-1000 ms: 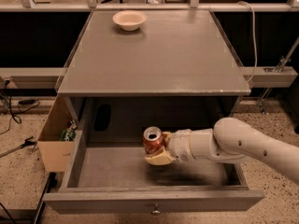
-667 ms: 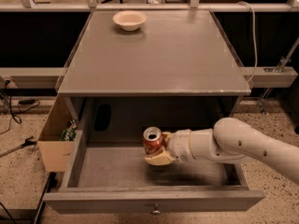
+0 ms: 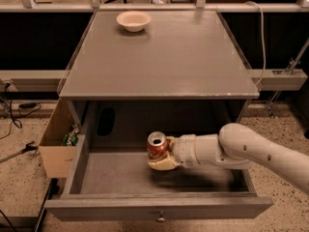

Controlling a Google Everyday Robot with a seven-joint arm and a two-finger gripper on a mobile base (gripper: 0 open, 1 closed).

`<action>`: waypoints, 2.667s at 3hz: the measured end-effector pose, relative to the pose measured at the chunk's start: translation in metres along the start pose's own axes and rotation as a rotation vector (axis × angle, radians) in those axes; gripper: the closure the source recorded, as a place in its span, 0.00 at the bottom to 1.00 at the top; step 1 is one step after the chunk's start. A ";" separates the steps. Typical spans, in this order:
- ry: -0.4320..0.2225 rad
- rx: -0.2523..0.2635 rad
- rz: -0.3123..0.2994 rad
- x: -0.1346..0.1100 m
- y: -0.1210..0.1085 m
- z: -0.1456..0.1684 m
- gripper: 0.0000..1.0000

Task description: Place coke can into top drawer

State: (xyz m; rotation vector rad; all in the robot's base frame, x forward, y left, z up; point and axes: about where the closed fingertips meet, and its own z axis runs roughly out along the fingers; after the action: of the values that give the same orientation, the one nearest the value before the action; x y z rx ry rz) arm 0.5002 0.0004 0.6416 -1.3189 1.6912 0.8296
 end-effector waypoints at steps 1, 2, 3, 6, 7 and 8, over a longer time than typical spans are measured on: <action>-0.020 -0.030 -0.013 0.000 -0.001 0.012 1.00; -0.040 -0.075 -0.025 -0.002 0.001 0.030 1.00; -0.056 -0.116 -0.032 -0.004 0.005 0.047 1.00; -0.098 -0.135 -0.060 0.000 0.011 0.062 1.00; -0.107 -0.126 -0.071 0.002 0.012 0.060 1.00; -0.111 -0.127 -0.077 0.002 0.012 0.060 1.00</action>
Offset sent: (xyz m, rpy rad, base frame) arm 0.0087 0.0432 -0.0199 0.0669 0.0065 0.1244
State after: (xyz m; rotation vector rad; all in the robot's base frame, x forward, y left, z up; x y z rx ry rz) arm 0.5000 0.0542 0.6128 -1.3882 1.5137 0.9606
